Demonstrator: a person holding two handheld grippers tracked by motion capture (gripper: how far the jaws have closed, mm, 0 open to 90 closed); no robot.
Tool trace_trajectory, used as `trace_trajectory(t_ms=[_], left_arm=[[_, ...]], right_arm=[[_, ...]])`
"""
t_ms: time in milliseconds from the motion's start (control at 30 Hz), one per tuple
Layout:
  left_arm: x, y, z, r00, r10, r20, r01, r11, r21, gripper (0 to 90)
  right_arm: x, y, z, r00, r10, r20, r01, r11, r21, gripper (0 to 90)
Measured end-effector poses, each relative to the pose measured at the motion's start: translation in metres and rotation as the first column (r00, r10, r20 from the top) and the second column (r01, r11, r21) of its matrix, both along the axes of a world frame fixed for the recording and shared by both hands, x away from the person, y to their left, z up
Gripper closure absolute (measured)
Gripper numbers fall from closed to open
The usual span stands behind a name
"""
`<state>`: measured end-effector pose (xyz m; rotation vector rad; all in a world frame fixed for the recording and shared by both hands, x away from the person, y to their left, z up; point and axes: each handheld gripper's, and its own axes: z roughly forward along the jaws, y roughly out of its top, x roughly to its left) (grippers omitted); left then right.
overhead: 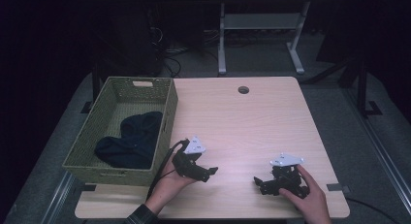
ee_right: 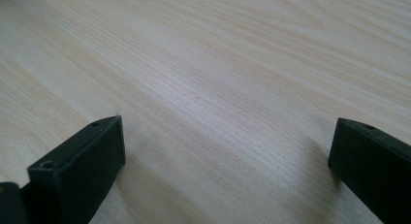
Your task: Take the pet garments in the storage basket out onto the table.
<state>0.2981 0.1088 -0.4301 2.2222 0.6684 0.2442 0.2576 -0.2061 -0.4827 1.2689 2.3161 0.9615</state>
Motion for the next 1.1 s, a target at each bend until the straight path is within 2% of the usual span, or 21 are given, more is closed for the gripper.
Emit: trace_trajectory(t_ms=[533,633,1100], left_arm=[[0.004,0.002,0.017,0.9999,0.006,0.009,-0.006,0.9998,-0.02,13.9],[0.005,0.002,0.02,0.9999,-0.002,0.011,0.002,0.9999,-0.01,14.0],[0.009,0.005,0.035,0.9998,-0.008,0.018,0.008,0.9998,-0.02,14.1]], right_arm=[[0.0,0.0,0.0,1.0,0.0,0.0,0.0,1.0,0.001,0.0],[0.0,0.0,0.0,1.0,0.0,0.0,0.0,1.0,0.001,0.0],[0.0,0.0,0.0,1.0,0.0,0.0,0.0,1.0,0.001,0.0]])
